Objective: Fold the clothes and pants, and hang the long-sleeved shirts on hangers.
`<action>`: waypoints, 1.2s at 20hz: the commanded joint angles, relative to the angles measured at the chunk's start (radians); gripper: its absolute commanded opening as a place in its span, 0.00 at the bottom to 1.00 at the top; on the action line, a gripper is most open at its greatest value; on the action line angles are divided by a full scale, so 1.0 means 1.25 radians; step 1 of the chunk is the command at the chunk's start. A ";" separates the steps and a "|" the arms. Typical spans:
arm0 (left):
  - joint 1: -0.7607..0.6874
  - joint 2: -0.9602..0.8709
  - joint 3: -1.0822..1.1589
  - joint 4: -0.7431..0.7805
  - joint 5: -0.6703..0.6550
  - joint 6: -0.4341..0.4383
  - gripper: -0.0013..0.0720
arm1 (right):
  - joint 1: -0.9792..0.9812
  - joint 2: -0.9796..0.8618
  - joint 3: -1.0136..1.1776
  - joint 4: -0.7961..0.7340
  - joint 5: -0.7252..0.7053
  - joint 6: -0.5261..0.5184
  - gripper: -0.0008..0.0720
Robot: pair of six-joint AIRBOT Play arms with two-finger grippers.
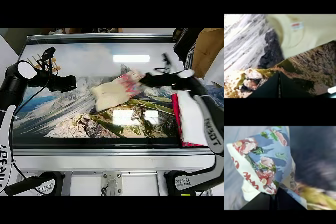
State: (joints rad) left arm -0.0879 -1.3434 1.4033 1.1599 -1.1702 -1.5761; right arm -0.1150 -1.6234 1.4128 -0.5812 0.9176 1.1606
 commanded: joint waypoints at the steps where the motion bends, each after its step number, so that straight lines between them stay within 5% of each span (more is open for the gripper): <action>1: -0.001 0.000 0.000 0.000 0.000 0.002 0.03 | -0.222 0.115 0.001 -0.113 -0.040 0.143 0.03; 6: -0.001 0.000 0.000 -0.001 0.000 0.002 0.03 | -0.421 0.206 0.001 -0.226 -0.019 0.300 0.03; 20: -0.001 0.000 0.000 0.000 -0.008 0.036 0.03 | -0.439 0.351 0.001 -0.200 0.030 0.341 0.03; 24: -0.001 0.000 -0.001 0.000 -0.010 0.051 0.03 | -0.440 0.383 0.000 -0.254 0.153 0.378 0.03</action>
State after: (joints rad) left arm -0.0879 -1.3434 1.4025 1.1591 -1.1816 -1.5269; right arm -0.6647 -1.1751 1.4128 -0.8547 1.0042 1.6077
